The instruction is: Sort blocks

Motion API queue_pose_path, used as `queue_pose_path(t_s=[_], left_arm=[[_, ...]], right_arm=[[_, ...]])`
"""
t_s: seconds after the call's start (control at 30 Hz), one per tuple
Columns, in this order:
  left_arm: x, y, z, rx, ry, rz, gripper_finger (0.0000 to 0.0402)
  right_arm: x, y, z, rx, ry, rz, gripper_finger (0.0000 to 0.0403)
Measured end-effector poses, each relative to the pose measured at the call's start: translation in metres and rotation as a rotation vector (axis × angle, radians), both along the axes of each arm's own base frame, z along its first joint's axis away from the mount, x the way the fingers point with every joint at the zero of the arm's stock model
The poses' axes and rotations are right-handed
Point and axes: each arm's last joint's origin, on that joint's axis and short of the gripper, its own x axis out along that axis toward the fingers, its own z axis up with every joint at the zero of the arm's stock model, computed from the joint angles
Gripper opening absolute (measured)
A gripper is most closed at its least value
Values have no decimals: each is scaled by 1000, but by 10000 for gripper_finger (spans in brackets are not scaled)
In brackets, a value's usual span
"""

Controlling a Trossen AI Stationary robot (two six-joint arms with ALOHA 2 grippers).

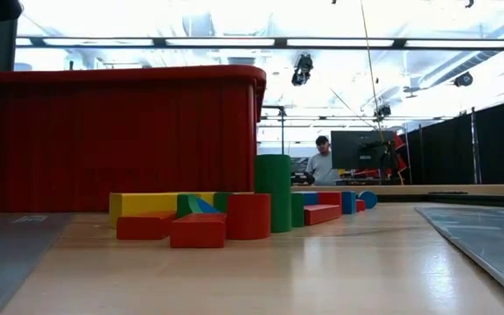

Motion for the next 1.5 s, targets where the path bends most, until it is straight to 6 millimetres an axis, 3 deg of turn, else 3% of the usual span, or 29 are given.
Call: queue_pose_path(t_s=[0.2, 0.63, 1.0, 1.5], left_arm=[[0, 0, 0, 5, -4, -2, 0], [0, 1, -1, 25, -18, 6, 0], [0, 1, -1, 34, -25, 4, 0], [0, 1, -2, 48, -17, 2, 0]], right_arm=[[-12, 6, -4, 29, 85, 6, 251], [-15, 7, -3, 26, 103, -21, 251], [-16, 17, 13, 73, 108, -53, 251], [-21, 16, 19, 38, 148, -34, 255]])
